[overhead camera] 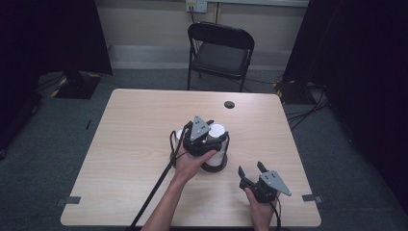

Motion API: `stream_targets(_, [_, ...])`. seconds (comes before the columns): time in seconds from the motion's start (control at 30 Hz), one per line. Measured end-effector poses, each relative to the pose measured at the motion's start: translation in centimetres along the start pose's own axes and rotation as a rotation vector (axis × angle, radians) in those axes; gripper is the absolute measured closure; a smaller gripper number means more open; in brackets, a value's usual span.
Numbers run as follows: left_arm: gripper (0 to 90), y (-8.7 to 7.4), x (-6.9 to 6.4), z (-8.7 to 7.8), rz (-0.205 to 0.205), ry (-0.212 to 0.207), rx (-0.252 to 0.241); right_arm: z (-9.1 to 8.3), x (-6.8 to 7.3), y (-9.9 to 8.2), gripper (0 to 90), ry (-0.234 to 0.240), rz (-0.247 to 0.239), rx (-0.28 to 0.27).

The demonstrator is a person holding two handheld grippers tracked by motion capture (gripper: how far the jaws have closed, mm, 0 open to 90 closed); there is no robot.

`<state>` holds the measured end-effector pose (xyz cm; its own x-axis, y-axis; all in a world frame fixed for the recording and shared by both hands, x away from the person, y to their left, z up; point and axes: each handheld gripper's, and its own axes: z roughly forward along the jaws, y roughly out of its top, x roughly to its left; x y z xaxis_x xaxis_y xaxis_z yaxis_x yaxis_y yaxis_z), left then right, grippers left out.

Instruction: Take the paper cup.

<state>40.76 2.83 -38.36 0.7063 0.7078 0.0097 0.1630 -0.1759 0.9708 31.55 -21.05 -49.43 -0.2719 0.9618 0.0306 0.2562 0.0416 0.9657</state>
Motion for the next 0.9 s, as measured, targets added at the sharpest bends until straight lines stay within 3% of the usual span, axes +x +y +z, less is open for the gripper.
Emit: stream_targets(0.9, [35.2,1.0,0.3,-1.6,-0.024,-0.005,-0.085,0.1,0.1,0.0,24.7,0.001,-0.002,0.005])
